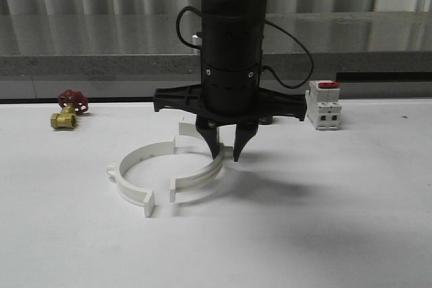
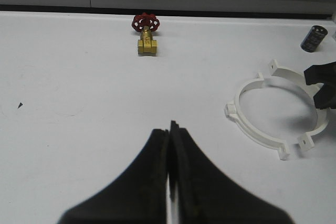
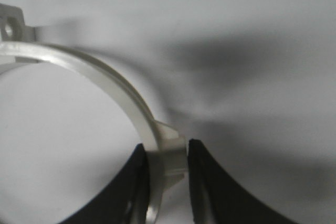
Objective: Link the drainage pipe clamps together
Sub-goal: 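Lower the clamp against the first half to close the ring, open gripper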
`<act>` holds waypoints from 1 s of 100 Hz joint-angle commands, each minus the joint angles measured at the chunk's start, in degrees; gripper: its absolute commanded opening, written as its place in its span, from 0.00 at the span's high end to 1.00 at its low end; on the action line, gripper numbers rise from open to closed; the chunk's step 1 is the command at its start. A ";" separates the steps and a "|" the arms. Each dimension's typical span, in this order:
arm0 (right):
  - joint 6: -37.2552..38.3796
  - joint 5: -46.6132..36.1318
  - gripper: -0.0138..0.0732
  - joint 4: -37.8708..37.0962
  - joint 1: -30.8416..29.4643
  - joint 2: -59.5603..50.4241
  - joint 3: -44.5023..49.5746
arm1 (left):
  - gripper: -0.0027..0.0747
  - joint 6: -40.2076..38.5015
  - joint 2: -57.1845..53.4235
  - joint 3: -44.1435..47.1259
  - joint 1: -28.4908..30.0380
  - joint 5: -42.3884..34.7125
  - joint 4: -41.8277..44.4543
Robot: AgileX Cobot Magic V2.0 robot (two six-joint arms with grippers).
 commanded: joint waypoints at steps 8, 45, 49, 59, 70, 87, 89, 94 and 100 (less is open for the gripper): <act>1.66 -1.90 0.77 -1.40 0.02 -3.12 -1.86 | 0.99 -0.20 0.19 -1.51 0.13 -3.76 -1.23; 1.74 -2.74 0.77 1.36 0.02 -1.63 -1.86 | 0.99 -0.20 0.19 -1.51 0.13 -3.76 -1.23; 1.74 -2.74 0.77 1.67 0.02 -1.39 -1.86 | 0.99 -0.20 0.19 -1.51 0.13 -3.76 -1.23; 1.74 -2.99 0.77 2.51 0.02 -0.97 -1.86 | 0.99 -0.20 0.19 -1.51 0.13 -3.76 -1.23; 1.74 -3.40 0.77 3.78 0.02 -0.53 -1.86 | 0.99 -0.20 0.19 -1.51 0.13 -3.76 -1.23; 1.74 -4.20 0.77 4.28 0.02 -0.33 -1.86 | 0.99 -0.20 0.19 -1.51 0.13 -3.76 -1.23; 1.74 -4.29 0.77 4.28 0.02 -0.33 -1.86 | 0.99 -0.20 0.19 -1.51 0.13 -3.76 -1.23; 1.74 -4.43 0.77 4.58 0.02 -0.33 -1.86 | 0.99 -0.20 0.19 -1.51 0.13 -3.76 -1.23; 1.74 -4.43 0.77 4.72 0.02 -0.33 -1.86 | 0.99 -0.20 0.19 -1.51 0.13 -3.76 -1.23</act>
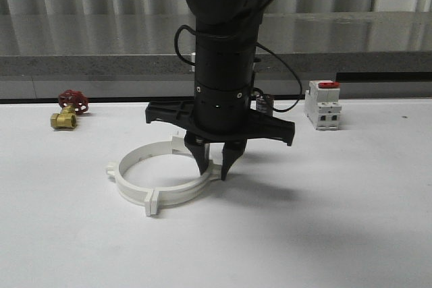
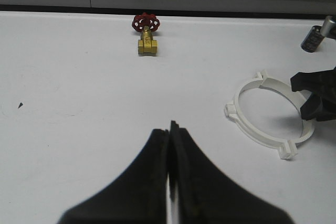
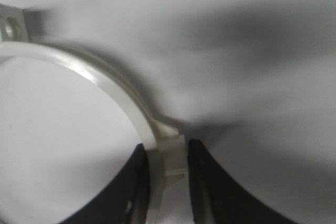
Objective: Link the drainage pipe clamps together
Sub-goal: 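Lower the clamp against the first half to close the ring, open gripper, then lift the right gripper away from the joined ring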
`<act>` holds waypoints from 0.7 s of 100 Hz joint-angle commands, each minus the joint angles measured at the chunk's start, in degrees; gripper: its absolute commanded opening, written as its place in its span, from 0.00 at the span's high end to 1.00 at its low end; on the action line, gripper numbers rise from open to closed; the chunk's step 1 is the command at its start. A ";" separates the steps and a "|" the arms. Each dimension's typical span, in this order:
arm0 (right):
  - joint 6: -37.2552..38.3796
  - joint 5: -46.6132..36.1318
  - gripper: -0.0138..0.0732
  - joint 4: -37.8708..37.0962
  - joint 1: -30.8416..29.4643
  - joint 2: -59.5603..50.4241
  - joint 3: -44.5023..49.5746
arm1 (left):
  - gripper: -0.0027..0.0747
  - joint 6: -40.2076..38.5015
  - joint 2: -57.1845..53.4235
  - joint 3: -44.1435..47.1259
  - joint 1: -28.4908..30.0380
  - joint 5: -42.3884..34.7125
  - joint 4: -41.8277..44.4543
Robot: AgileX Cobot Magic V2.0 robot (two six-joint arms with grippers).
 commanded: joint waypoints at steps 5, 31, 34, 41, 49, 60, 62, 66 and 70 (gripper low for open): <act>0.13 -1.63 0.77 -0.35 0.00 -3.05 -1.82 | 0.99 -0.20 0.19 -1.51 0.13 -3.76 -1.23; 0.01 -2.16 0.61 -0.42 0.00 -2.91 -1.82 | 0.99 -0.20 0.19 -1.51 0.13 -3.76 -1.23; -0.26 -2.31 0.55 -0.42 0.00 -2.91 -1.82 | 0.99 -0.20 0.19 -1.51 0.13 -3.76 -1.23; -0.91 -2.61 0.40 -0.42 0.00 -2.91 -1.82 | 0.99 -0.20 0.19 -1.51 0.13 -3.76 -1.23; -1.02 -2.66 0.26 -0.42 0.00 -2.91 -1.82 | 0.99 -0.20 0.19 -1.51 0.13 -3.76 -1.23; -1.02 -2.78 0.21 -1.03 0.00 -2.91 -1.82 | 0.99 -0.20 0.19 -1.51 0.13 -3.76 -1.23; -1.02 -2.78 0.22 -1.09 0.00 -2.91 -1.82 | 0.99 -0.20 0.19 -1.51 0.13 -3.76 -1.23; -1.02 -2.78 0.22 -1.09 0.00 -2.91 -1.85 | 0.99 -0.20 0.19 -1.51 0.13 -3.76 -1.23; -1.21 -2.71 0.22 -1.14 0.00 -2.98 -1.96 | 0.99 -0.20 0.19 -1.51 0.13 -3.76 -1.23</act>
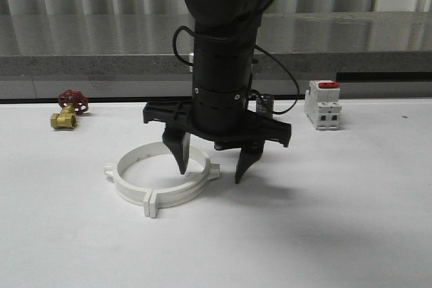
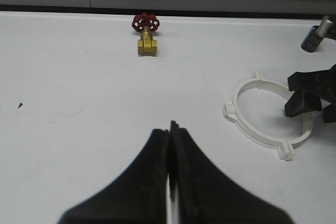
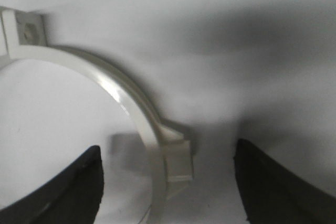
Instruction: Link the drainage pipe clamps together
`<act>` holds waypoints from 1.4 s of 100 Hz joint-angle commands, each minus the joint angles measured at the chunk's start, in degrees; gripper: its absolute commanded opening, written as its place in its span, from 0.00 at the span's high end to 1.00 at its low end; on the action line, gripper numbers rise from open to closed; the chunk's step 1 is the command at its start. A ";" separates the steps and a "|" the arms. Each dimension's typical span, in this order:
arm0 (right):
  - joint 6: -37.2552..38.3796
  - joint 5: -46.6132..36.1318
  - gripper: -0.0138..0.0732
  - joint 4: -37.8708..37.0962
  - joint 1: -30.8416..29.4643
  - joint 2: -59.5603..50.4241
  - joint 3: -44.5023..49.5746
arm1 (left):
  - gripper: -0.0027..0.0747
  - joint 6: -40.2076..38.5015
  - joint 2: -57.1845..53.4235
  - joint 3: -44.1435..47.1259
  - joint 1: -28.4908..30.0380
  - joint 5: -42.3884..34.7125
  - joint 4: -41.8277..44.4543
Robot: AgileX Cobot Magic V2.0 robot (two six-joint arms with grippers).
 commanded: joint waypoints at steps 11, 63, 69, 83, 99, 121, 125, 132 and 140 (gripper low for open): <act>-4.13 -1.48 0.22 -2.23 0.00 -4.30 -2.01 | 0.99 -0.20 0.19 -1.51 0.13 -3.76 -1.23; -27.75 -2.56 0.22 -2.17 -6.65 -22.47 1.03 | 0.99 -0.20 0.19 -1.51 0.13 -3.76 -1.23; -29.48 -2.56 0.22 -2.17 -8.10 -26.16 3.22 | 0.99 -0.20 0.19 -1.51 0.13 -3.76 -1.23; -32.35 -2.60 0.22 -2.17 -12.19 -35.95 11.09 | 0.99 -0.20 0.19 -1.51 0.13 -3.76 -1.23; -34.57 -2.79 0.22 -2.17 -17.74 -48.87 20.96 | 0.99 -0.20 0.19 -1.51 0.13 -3.76 -1.23; -38.55 -0.04 0.22 -2.22 -24.76 -70.10 32.11 | 0.99 -0.20 0.19 -1.51 0.13 -3.76 -1.23; -39.25 1.41 0.22 -2.22 -25.25 -73.21 33.48 | 0.99 -0.20 0.19 -1.51 0.13 -3.76 -1.23; -40.50 4.67 0.22 -2.22 -25.46 -79.03 35.73 | 0.99 -0.20 0.19 -1.51 0.13 -3.76 -1.23; -41.32 7.55 0.22 -2.29 -25.46 -85.21 38.26 | 0.99 -0.20 0.19 -1.51 0.13 -3.76 -1.23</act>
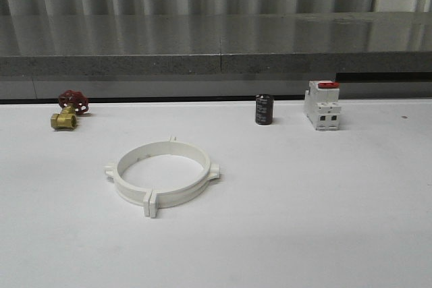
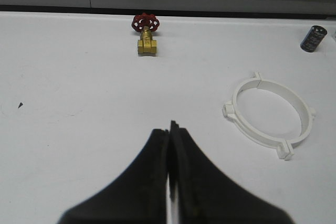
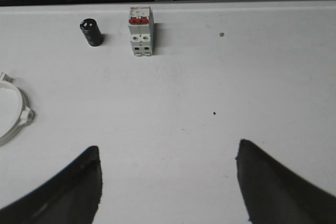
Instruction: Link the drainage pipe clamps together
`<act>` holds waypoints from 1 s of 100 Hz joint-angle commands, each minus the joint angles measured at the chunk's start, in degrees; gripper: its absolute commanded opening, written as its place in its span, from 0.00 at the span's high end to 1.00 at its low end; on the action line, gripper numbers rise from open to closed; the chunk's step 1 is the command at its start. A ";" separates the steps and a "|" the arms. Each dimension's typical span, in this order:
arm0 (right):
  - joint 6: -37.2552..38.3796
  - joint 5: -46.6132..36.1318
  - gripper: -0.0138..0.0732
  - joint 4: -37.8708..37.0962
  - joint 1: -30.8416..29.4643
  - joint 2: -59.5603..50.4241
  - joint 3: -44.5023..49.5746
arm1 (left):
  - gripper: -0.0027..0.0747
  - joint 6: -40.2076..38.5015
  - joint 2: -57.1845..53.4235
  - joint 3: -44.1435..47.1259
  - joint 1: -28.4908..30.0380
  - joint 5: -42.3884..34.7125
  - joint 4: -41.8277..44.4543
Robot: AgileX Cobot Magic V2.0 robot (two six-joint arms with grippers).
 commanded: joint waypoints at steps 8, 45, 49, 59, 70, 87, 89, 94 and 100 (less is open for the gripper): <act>-1.78 2.59 0.24 -1.53 -0.40 -10.42 2.21 | 0.99 -0.20 0.19 -1.51 0.13 -3.76 -1.23; -1.78 9.09 0.91 -4.06 -0.40 -20.46 5.21 | 0.99 -0.20 0.19 -1.51 0.13 -3.76 -1.23; -1.78 9.32 0.92 -4.06 -0.40 -20.46 5.21 | 0.99 -0.20 0.19 -1.51 0.13 -3.76 -1.23; -1.78 9.60 0.92 -4.06 -0.40 -20.46 5.21 | 0.99 -0.20 0.19 -1.51 0.13 -3.76 -1.23; -1.78 9.60 0.92 -4.01 -0.40 -20.46 5.21 | 0.99 -0.20 0.19 -1.51 0.13 -3.76 -1.23; -1.78 9.60 0.92 -4.01 -0.40 -20.46 5.21 | 0.99 -0.20 0.19 -1.51 0.13 -3.76 -1.23; -1.78 9.60 0.92 -4.01 -0.40 -20.46 5.21 | 0.99 -0.20 0.19 -1.51 0.13 -3.76 -1.23; -1.78 9.60 0.92 -4.01 -0.40 -20.46 5.21 | 0.99 -0.20 0.19 -1.51 0.13 -3.76 -1.23; -1.78 9.60 0.92 -4.01 -0.40 -20.46 5.21 | 0.99 -0.20 0.19 -1.51 0.13 -3.76 -1.23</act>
